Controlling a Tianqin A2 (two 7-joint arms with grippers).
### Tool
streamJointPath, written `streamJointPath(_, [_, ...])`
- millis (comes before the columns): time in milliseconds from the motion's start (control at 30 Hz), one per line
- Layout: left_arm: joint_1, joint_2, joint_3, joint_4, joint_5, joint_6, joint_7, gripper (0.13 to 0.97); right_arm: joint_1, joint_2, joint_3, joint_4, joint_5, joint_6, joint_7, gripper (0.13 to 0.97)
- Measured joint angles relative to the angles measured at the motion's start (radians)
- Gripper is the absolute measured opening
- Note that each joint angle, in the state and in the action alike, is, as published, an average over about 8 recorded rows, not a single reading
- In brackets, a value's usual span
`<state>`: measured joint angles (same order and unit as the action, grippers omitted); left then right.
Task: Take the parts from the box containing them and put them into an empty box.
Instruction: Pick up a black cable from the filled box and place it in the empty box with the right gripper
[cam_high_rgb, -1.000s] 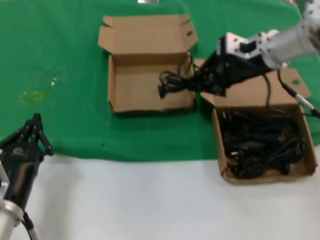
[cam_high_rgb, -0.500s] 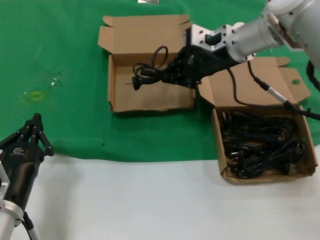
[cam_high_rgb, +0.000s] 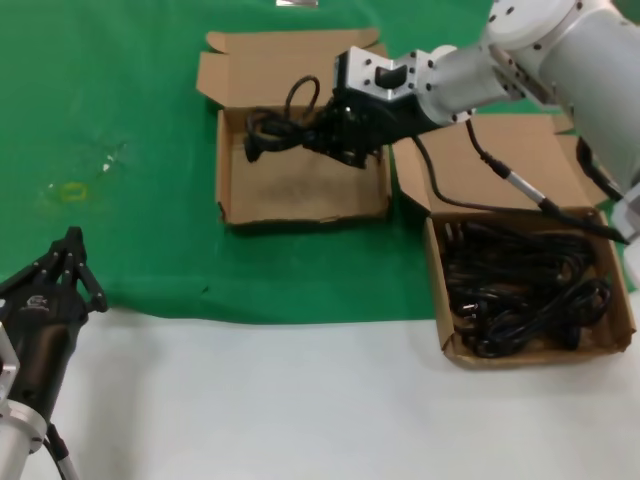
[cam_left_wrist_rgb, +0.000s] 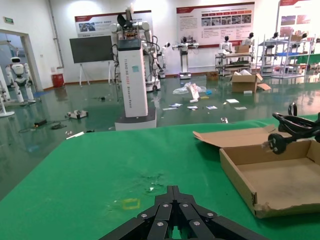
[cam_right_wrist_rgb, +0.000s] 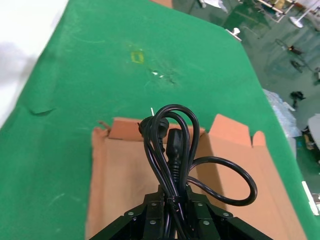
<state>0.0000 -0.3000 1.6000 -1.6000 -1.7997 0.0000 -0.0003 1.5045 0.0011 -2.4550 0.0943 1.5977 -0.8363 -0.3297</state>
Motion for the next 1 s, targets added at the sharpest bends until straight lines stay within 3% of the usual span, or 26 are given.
streamJointPath(200, [0.0, 0.0, 0.0, 0.0, 0.0, 0.0, 0.0, 0.144, -0.013, -0.001, -0.183, 0.035, 0.175, 0.066, 0.025, 0.217])
streamJointPath(367, [0.0, 0.0, 0.0, 0.0, 0.0, 0.0, 0.0, 0.144, -0.028, -0.001, -0.26, 0.061, 0.249, 0.114, 0.036, 0.217])
streamJointPath(1000, [0.0, 0.0, 0.0, 0.0, 0.0, 0.0, 0.0, 0.144, -0.079, -0.001, -0.298, 0.086, 0.233, 0.202, 0.034, 0.217])
